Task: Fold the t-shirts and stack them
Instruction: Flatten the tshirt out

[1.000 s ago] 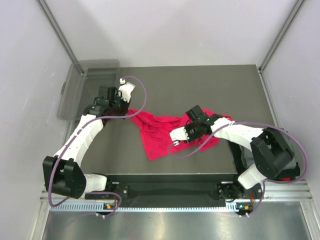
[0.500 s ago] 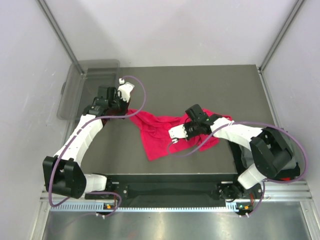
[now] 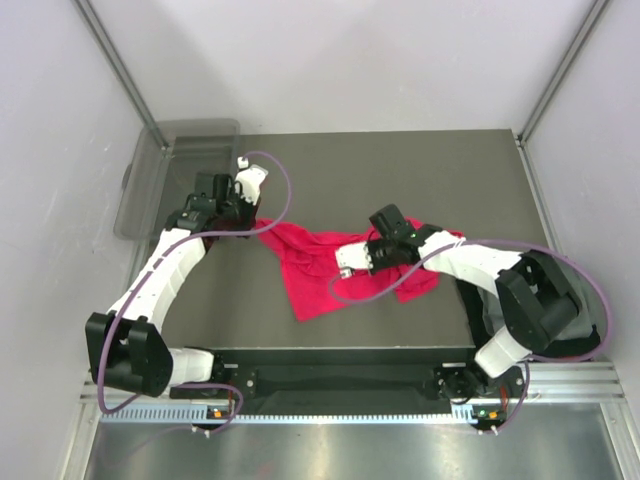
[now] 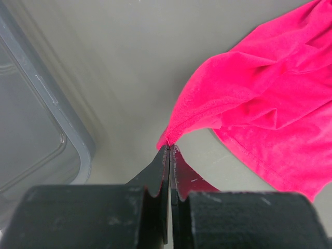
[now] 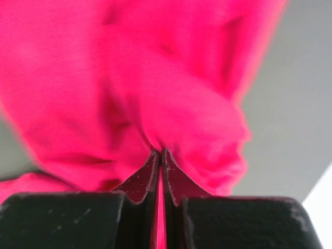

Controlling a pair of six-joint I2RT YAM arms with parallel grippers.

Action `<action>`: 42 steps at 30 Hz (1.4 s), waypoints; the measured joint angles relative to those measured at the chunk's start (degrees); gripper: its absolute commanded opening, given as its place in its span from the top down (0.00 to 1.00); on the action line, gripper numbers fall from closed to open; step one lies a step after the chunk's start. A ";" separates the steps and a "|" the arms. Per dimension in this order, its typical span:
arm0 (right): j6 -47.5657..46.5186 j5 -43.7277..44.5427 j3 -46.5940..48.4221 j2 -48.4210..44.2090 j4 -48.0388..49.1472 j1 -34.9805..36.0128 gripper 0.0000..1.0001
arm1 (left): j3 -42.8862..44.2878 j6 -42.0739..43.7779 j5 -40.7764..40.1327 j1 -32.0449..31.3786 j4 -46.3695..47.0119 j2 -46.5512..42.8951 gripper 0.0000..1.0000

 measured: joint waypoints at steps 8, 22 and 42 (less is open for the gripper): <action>19.43 -0.37 26.82 -0.35 0.13 -14.71 1.00 | 12.57 2.80 1.66 0.09 -6.34 0.07 1.00; 36.57 -1.62 45.27 -21.59 -6.40 -30.88 1.00 | 46.69 6.40 2.43 0.09 -14.56 1.16 1.00; 30.01 -2.12 61.44 -44.65 -20.85 -30.91 1.00 | 53.83 8.87 1.38 0.09 -14.86 -19.34 1.00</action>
